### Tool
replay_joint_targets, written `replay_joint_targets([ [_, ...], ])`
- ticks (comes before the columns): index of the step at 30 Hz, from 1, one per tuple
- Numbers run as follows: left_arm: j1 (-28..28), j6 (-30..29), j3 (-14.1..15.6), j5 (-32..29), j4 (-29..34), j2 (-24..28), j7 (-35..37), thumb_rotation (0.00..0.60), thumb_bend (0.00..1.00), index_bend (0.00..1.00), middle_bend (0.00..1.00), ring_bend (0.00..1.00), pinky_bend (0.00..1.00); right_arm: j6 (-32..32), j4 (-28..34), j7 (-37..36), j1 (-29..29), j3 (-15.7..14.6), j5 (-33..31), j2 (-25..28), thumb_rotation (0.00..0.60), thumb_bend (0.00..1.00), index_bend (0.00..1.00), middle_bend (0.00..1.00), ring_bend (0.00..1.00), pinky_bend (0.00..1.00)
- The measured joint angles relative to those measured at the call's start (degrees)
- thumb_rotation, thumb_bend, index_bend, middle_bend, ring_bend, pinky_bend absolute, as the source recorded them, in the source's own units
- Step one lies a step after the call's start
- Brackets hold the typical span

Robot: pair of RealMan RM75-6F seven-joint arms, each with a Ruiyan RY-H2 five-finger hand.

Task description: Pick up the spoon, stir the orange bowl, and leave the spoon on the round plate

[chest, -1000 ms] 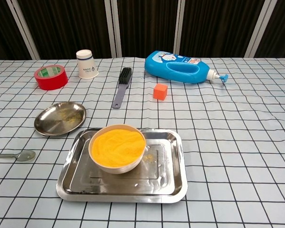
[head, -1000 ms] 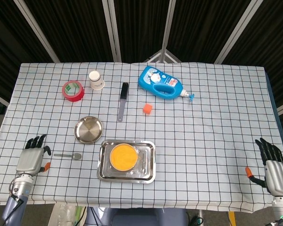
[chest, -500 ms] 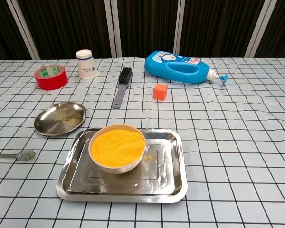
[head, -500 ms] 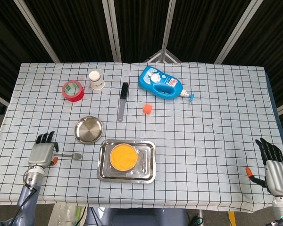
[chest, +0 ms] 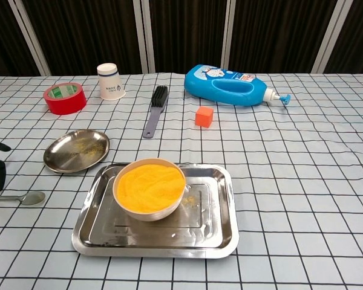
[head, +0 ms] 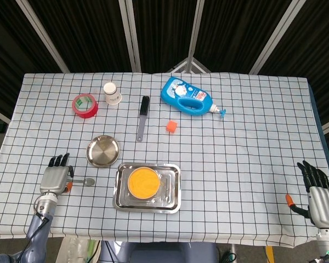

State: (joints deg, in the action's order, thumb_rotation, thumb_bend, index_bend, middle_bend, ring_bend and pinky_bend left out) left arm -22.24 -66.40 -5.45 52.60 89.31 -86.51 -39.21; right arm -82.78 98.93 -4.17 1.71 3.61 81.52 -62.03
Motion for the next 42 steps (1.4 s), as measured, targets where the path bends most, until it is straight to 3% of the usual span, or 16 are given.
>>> replay_joint_targets([
  [29, -1.51, -0.85, 1.71, -0.01, -0.43, -0.56, -0.17, 0.600, 0.53, 0.53, 0.01, 0.00, 0.00, -0.19, 0.04, 0.14, -0.14, 0.00, 0.02, 0.03, 0.600, 0.39, 0.00, 0.00, 0.00, 0.00],
  [42, -2.52, -2.12, -0.11, 0.02, 7.11, 2.91, -0.20, 0.600, 0.53, 0.52, 0.01, 0.00, 0.00, -0.34, 0.14, 0.23, -0.20, 0.01, 0.13, 0.06, 0.600, 0.39, 0.00, 0.00, 0.00, 0.00],
])
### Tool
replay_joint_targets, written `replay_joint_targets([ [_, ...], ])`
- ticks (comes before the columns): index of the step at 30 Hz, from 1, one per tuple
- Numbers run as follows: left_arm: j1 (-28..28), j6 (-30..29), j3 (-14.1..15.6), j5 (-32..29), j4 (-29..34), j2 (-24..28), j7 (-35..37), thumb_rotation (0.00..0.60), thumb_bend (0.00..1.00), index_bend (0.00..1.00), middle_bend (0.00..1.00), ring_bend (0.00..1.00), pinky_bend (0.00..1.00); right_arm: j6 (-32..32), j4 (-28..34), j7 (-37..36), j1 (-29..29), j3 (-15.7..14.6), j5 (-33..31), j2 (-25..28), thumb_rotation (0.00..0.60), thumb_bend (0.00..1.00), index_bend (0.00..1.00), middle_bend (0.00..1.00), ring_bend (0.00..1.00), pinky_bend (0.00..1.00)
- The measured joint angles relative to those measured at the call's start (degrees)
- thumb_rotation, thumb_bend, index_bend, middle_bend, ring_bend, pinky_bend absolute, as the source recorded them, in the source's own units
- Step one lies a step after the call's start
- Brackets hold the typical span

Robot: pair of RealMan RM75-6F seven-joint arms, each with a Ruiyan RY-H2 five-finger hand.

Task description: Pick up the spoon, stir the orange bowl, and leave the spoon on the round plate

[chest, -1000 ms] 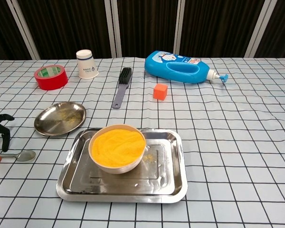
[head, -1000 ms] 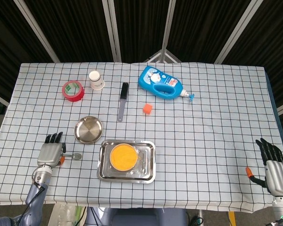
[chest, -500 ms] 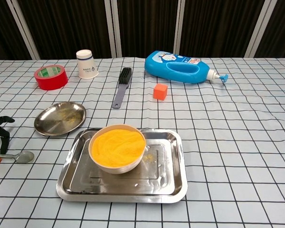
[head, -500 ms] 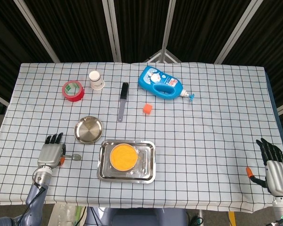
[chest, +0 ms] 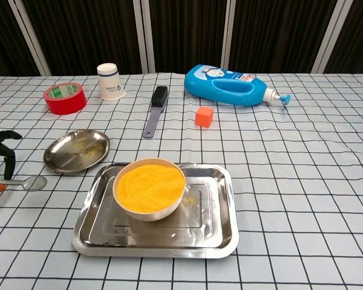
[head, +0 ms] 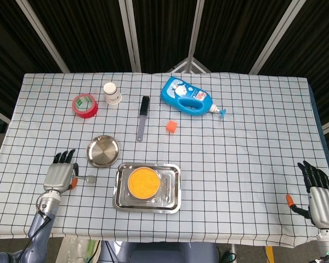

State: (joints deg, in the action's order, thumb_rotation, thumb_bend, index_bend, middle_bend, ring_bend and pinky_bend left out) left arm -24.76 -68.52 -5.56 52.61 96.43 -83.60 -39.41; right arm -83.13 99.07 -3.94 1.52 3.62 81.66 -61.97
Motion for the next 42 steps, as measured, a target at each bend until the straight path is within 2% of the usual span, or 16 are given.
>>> replay_joint_targets([
  [10, -5.07, -1.65, -4.40, -5.11, 11.83, 3.18, -7.62, 0.600, 0.53, 0.52, 0.01, 0.00, 0.00, 0.00, 0.03, -0.21, -0.01, 0.03, 0.00, 0.02, 0.600, 0.39, 0.00, 0.00, 0.00, 0.00],
  [15, -8.77, -2.85, -6.29, -10.12, 14.51, 2.25, -13.31, 0.600, 0.53, 0.52, 0.01, 0.00, 0.00, 0.14, -0.01, -0.50, 0.03, 0.08, -0.13, 0.03, 0.600, 0.39, 0.00, 0.00, 0.00, 0.00],
  [19, -13.19, -4.37, -7.81, -16.37, 15.97, 0.16, -19.44, 0.600, 0.52, 0.52, 0.01, 0.00, 0.00, 0.14, -0.04, -0.93, 0.00, 0.14, -0.23, 0.14, 0.600, 0.39, 0.00, 0.00, 0.00, 0.00],
  [28, -21.89, -8.63, -9.72, -24.29, 15.94, -7.20, -27.60, 0.600, 0.52, 0.51, 0.02, 0.00, 0.00, 0.21, -0.28, -2.19, 0.04, 0.38, -0.32, 0.39, 0.600, 0.39, 0.00, 0.00, 0.00, 0.00],
  [42, -27.66, -12.52, -9.35, -29.69, 13.07, -13.45, -30.99, 0.600, 0.52, 0.51, 0.02, 0.00, 0.00, 0.14, -0.26, -2.43, 0.07, 0.29, 0.16, 0.50, 0.600, 0.39, 0.00, 0.00, 0.00, 0.00],
])
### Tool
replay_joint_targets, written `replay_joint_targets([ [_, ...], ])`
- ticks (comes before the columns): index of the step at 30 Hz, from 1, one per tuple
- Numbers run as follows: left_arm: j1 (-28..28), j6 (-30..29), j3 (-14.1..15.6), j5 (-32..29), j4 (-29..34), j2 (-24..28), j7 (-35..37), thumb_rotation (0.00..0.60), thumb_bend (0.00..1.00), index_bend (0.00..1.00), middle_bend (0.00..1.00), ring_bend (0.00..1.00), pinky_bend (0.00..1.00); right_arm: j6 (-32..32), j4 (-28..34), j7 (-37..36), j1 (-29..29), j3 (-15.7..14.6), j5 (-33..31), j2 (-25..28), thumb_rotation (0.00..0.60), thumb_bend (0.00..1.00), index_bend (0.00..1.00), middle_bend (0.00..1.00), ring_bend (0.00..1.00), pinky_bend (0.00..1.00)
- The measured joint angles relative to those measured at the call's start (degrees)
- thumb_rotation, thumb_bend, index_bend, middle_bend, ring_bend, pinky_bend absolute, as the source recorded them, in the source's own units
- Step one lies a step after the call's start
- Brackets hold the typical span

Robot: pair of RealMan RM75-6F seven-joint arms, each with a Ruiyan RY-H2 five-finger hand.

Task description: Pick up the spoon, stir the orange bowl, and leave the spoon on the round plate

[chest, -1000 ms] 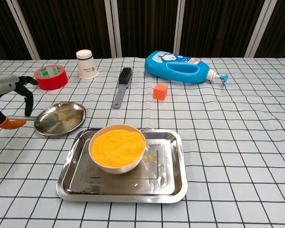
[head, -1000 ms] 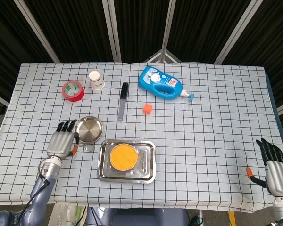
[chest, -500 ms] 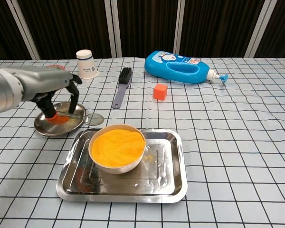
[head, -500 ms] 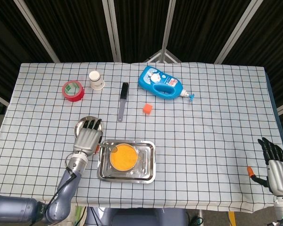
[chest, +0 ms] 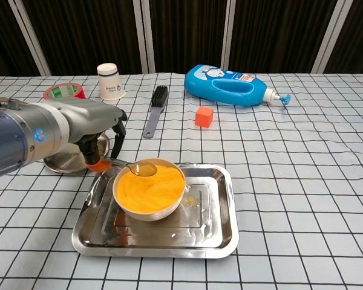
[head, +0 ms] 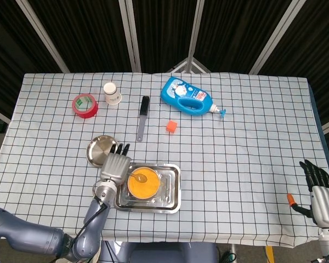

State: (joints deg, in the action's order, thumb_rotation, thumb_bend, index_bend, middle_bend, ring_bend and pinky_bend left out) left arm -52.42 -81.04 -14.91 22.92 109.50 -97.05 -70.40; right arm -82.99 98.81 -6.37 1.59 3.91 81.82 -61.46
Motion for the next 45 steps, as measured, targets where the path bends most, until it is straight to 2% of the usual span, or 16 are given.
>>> replay_joint_targets([
  [9, -2.15, -1.01, 1.06, -0.02, -1.28, -2.28, -0.50, 0.600, 0.52, 0.50, 0.02, 0.00, 0.00, 0.16, -0.09, -0.22, 0.09, 0.06, -0.11, 0.05, 0.600, 0.39, 0.00, 0.00, 0.00, 0.00],
  [16, -3.43, -2.23, 0.94, -0.82, -0.98, -3.36, -1.16, 0.600, 0.38, 0.40, 0.00, 0.00, 0.00, 0.03, -0.07, -0.30, 0.04, 0.11, -0.15, 0.06, 0.600, 0.39, 0.00, 0.00, 0.00, 0.00],
  [21, -3.56, -2.91, 1.11, -0.93, -0.15, -3.09, -1.06, 0.600, 0.36, 0.37, 0.00, 0.00, 0.00, -0.10, -0.06, -0.47, -0.01, 0.11, -0.06, 0.12, 0.600, 0.39, 0.00, 0.00, 0.00, 0.00],
  [30, -1.55, -3.93, 0.94, 1.33, 5.30, 1.69, 3.08, 0.600, 0.34, 0.29, 0.00, 0.00, 0.00, 0.06, -0.11, -0.55, 0.00, 0.09, -0.19, 0.14, 0.600, 0.39, 0.00, 0.00, 0.00, 0.00],
  [34, 0.29, -4.12, 1.77, 3.45, 8.40, 6.37, 5.43, 0.600, 0.33, 0.27, 0.00, 0.00, 0.00, 0.20, -0.03, -0.25, 0.07, 0.05, -0.21, 0.11, 0.600, 0.39, 0.00, 0.00, 0.00, 0.00],
  [36, 1.10, -4.04, 2.48, 4.62, 9.41, 8.58, 6.38, 0.600, 0.33, 0.26, 0.03, 0.02, 0.04, 0.19, 0.08, -0.11, 0.08, 0.04, -0.21, 0.11, 0.600, 0.39, 0.00, 0.00, 0.00, 0.00],
  [37, 1.62, -3.89, 3.05, 5.65, 9.92, 9.98, 7.09, 0.600, 0.33, 0.26, 0.08, 0.07, 0.10, 0.19, 0.13, -0.05, 0.07, 0.03, -0.22, 0.10, 0.600, 0.39, 0.00, 0.00, 0.00, 0.00],
  [39, 2.32, -3.64, 3.99, 7.54, 10.32, 11.76, 8.08, 0.600, 0.33, 0.25, 0.26, 0.26, 0.32, 0.25, 0.18, 0.11, 0.07, -0.02, -0.24, 0.08, 0.600, 0.39, 0.00, 0.00, 0.00, 0.00],
  [41, 3.01, -3.30, 5.27, 10.13, 10.32, 13.18, 8.98, 0.600, 0.33, 0.26, 0.59, 0.59, 0.65, 0.35, 0.26, 0.35, 0.09, -0.08, -0.26, 0.03, 0.600, 0.39, 0.00, 0.00, 0.00, 0.00],
  [44, 3.83, -2.43, 7.15, 13.99, 9.56, 15.00, 10.34, 0.600, 0.33, 0.33, 0.90, 0.86, 0.88, 0.37, 0.36, 0.72, 0.11, -0.15, -0.24, -0.07, 0.600, 0.39, 0.00, 0.00, 0.00, 0.00],
  [45, 3.99, -2.01, 7.55, 14.76, 9.37, 15.44, 10.91, 0.600, 0.33, 0.35, 0.94, 0.90, 0.92, 0.36, 0.37, 0.77, 0.10, -0.15, -0.24, -0.09, 0.600, 0.39, 0.00, 0.00, 0.00, 0.00],
])
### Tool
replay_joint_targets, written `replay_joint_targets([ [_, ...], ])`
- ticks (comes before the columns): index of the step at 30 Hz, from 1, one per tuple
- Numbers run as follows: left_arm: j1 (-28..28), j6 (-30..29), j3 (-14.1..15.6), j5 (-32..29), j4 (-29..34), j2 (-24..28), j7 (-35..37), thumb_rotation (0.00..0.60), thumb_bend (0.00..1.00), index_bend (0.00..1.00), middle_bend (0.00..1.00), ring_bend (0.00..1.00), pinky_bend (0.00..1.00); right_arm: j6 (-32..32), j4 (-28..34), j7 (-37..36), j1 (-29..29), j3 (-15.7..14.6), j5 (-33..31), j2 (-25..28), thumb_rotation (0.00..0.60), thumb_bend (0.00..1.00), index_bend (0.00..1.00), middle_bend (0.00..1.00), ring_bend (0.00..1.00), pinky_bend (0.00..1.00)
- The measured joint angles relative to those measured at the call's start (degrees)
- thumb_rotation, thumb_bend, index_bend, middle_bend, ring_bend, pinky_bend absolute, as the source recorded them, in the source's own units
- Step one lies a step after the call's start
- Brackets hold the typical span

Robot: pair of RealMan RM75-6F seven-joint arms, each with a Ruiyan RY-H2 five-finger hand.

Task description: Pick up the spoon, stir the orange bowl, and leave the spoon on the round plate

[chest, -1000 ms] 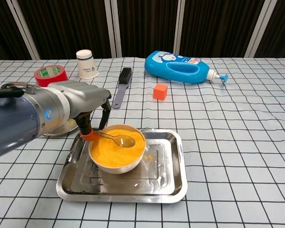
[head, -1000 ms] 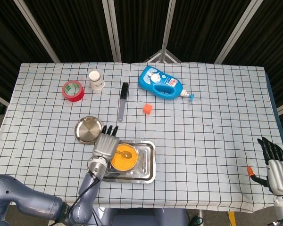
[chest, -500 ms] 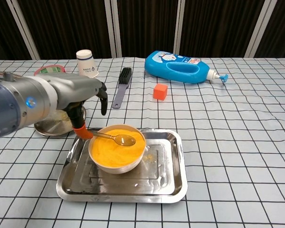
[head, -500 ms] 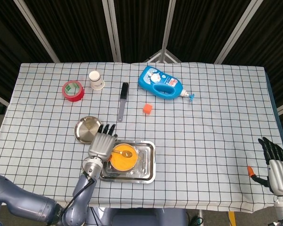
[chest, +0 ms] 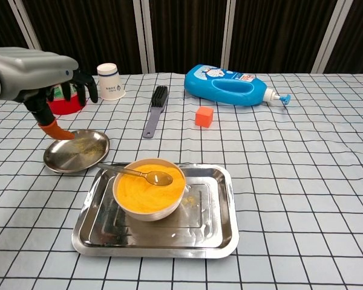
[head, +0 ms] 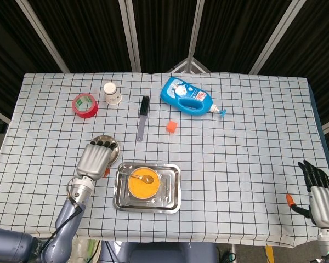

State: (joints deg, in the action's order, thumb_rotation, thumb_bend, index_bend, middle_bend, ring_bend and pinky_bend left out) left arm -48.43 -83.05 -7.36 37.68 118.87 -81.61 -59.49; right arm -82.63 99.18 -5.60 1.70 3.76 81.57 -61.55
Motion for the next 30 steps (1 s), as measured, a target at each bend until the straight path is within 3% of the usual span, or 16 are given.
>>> replay_joint_targets([
  [3, 0.23, 1.43, 0.23, -0.56, -0.49, 0.65, 0.92, 0.600, 0.33, 0.44, 1.00, 1.00, 0.99, 0.01, 0.01, -0.03, 0.01, 0.03, -0.07, 0.01, 0.600, 0.39, 0.00, 0.00, 0.00, 0.00],
  [7, -0.19, 3.14, 0.02, -4.15, -1.51, 0.35, 0.79, 0.600, 0.36, 0.48, 1.00, 1.00, 1.00, 0.00, -0.09, -0.26, 0.00, 0.06, -0.09, 0.06, 0.600, 0.39, 0.00, 0.00, 0.00, 0.00],
  [14, -2.65, 4.47, -1.22, -10.39, -2.76, -2.79, -1.71, 0.600, 0.40, 0.49, 1.00, 1.00, 1.00, -0.03, -0.23, -0.60, 0.03, 0.11, 0.04, 0.09, 0.600, 0.39, 0.00, 0.00, 0.00, 0.00],
  [30, -7.28, 2.17, -2.78, -15.10, -6.31, -10.31, -6.23, 0.600, 0.48, 0.47, 1.00, 1.00, 1.00, 0.20, -0.13, -0.84, 0.07, 0.04, -0.04, 0.17, 0.600, 0.39, 0.00, 0.00, 0.00, 0.00],
])
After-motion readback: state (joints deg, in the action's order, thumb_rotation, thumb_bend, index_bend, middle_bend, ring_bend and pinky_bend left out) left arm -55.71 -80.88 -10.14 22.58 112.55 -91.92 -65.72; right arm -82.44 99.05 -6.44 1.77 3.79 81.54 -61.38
